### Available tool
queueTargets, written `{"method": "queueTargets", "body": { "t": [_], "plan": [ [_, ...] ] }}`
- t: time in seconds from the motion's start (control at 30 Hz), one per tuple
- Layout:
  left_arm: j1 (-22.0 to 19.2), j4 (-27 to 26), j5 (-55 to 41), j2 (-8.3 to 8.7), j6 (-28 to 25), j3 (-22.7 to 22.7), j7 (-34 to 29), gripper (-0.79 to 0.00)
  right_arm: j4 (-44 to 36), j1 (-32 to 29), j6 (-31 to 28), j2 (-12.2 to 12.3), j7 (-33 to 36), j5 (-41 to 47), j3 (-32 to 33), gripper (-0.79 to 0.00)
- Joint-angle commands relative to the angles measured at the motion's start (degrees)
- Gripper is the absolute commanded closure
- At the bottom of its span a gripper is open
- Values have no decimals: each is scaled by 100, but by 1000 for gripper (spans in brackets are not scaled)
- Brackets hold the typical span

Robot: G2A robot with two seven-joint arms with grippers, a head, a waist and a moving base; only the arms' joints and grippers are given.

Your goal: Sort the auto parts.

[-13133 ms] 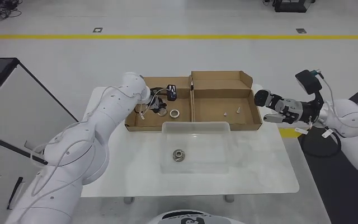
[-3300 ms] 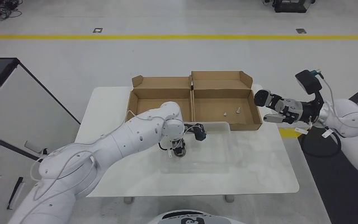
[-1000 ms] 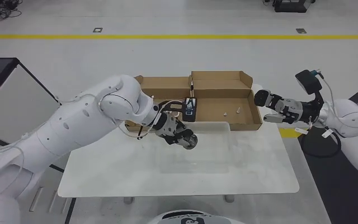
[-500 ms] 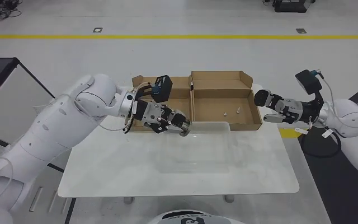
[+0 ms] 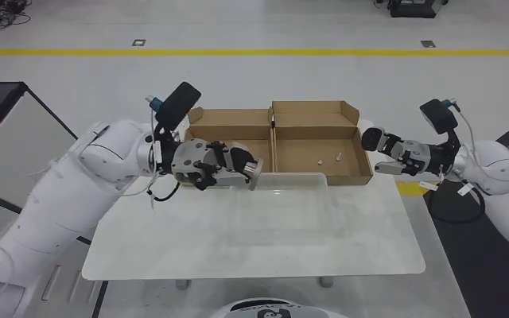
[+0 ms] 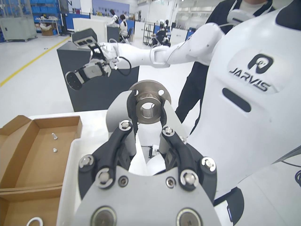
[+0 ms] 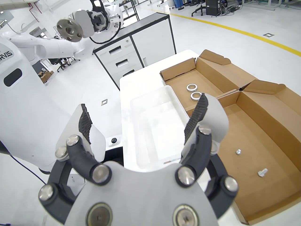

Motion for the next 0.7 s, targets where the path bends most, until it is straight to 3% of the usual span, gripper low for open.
{"method": "queueTargets", "body": {
  "t": [0.0,0.13,0.43,0.67],
  "plan": [
    [169,-72,-421,-43,0,-251,-190,0,0,0,0,0,0,0,0,-785],
    [570,-302,-1343,-227,0,-842,-462,0,0,0,0,0,0,0,0,-785],
    [1101,-580,-1677,-609,0,-1467,-464,0,0,0,0,0,0,0,0,-785],
    [1119,-590,-1641,-628,0,-1483,-464,0,0,0,0,0,0,0,0,-785]
  ]
}}
